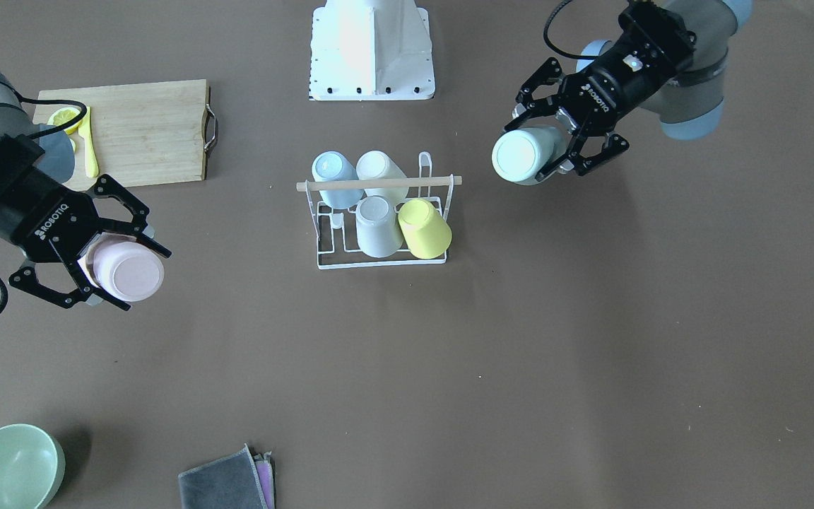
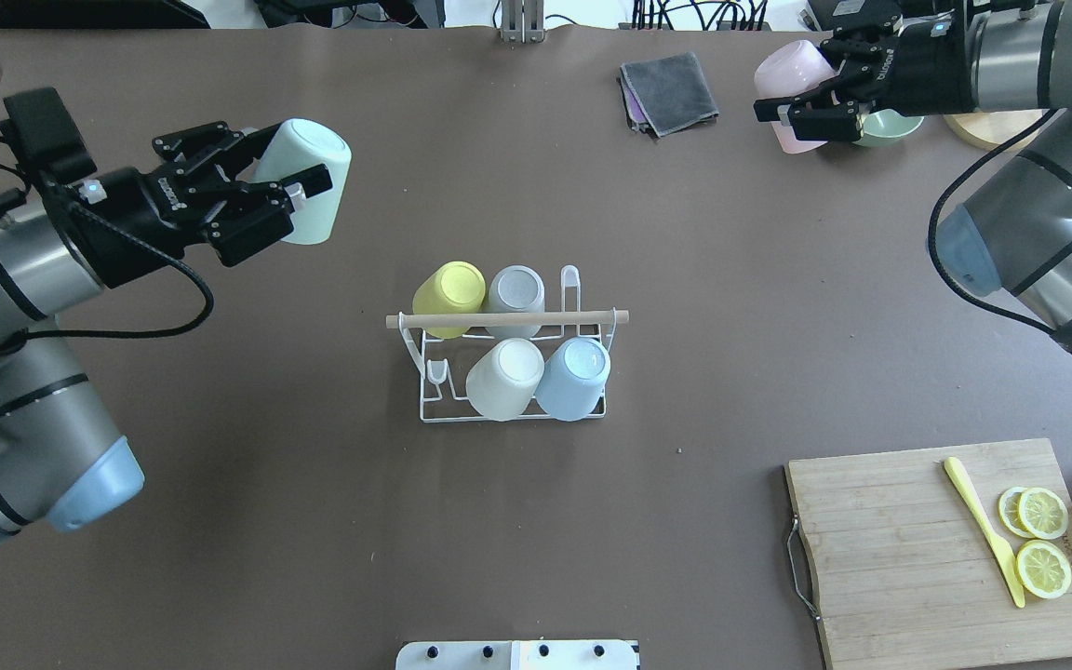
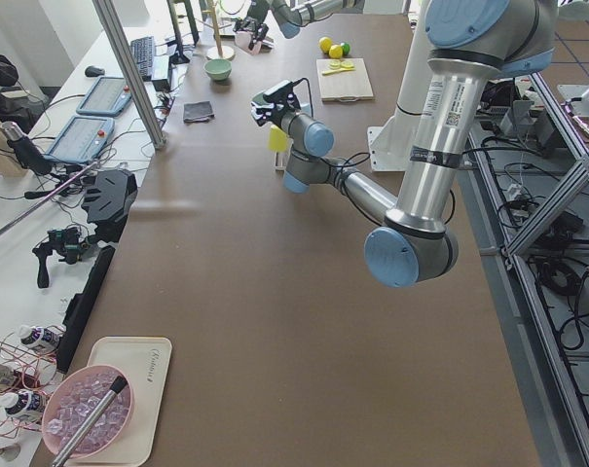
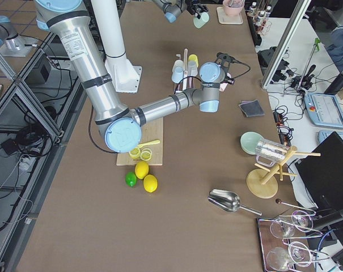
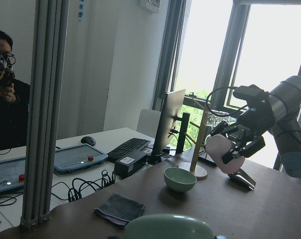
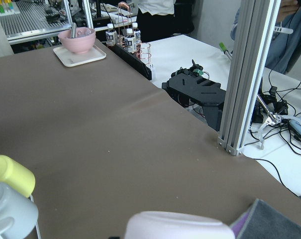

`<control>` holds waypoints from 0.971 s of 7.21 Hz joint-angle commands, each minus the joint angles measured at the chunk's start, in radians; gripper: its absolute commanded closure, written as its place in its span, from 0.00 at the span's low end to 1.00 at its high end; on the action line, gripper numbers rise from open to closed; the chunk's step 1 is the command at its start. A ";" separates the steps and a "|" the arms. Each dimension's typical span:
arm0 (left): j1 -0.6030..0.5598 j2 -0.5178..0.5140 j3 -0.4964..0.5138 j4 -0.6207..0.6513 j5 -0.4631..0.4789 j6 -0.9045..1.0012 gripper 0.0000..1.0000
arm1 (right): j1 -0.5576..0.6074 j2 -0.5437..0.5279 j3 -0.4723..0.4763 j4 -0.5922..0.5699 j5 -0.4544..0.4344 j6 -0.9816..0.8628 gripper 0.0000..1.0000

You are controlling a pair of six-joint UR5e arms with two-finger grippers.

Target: Place cup on cup holder

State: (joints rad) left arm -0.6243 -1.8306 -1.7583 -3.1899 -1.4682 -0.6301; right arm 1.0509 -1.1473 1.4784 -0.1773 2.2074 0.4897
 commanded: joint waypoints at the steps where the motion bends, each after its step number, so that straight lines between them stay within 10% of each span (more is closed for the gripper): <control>1: 0.162 0.022 -0.003 -0.077 0.237 0.114 1.00 | -0.032 0.014 -0.003 0.134 -0.008 0.112 1.00; 7: 0.339 -0.012 0.029 -0.093 0.423 0.175 1.00 | -0.164 0.008 -0.052 0.449 -0.114 0.040 1.00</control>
State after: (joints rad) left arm -0.3165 -1.8351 -1.7458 -3.2850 -1.0790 -0.4552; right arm 0.8937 -1.1396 1.4442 0.2298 2.0923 0.5544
